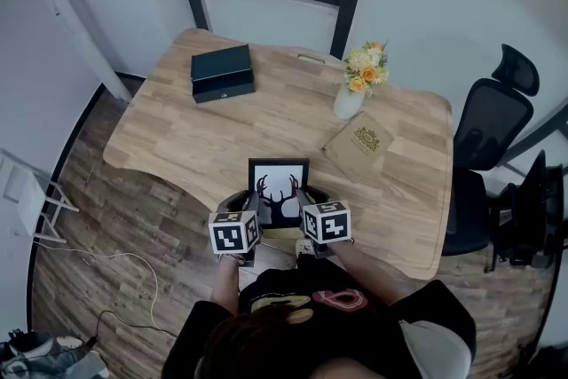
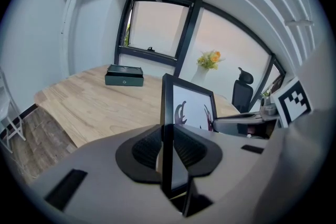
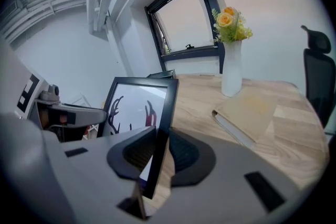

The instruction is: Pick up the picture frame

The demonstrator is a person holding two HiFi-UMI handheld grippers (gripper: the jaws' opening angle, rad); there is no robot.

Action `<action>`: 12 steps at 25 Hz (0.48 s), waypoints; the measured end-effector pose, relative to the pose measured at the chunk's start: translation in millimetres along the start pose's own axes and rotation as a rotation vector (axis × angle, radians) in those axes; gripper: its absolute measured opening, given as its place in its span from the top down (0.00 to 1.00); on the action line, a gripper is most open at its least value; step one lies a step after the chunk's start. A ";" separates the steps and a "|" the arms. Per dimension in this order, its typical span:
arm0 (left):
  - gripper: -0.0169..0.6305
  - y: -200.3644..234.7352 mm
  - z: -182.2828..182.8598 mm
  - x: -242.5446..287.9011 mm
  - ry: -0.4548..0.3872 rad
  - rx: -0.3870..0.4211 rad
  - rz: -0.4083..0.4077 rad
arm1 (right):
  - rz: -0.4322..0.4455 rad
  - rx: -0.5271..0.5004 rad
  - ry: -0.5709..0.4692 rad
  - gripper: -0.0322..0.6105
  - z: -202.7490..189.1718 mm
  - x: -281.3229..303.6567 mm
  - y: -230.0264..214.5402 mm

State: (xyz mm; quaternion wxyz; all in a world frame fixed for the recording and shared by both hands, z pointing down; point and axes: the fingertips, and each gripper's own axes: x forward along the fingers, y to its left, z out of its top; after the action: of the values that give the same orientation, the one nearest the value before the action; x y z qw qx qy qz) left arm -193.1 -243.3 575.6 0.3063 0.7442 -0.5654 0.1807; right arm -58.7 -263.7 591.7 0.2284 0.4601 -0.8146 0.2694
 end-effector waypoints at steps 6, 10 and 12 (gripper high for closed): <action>0.85 -7.7 24.2 -16.3 -0.082 0.015 -0.004 | 0.012 -0.026 -0.072 0.82 25.0 -14.8 3.6; 0.85 -10.7 39.3 -24.9 -0.127 0.023 -0.009 | 0.034 -0.002 -0.105 0.82 38.4 -21.6 6.0; 0.85 -14.5 45.9 -30.2 -0.146 0.031 -0.018 | 0.035 -0.008 -0.124 0.82 44.5 -26.5 6.4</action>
State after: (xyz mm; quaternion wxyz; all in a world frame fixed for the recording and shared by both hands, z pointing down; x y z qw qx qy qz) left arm -191.8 -249.1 519.1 0.2543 0.7650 -0.5767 0.1322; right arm -57.3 -273.2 540.4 0.1746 0.4608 -0.8362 0.2409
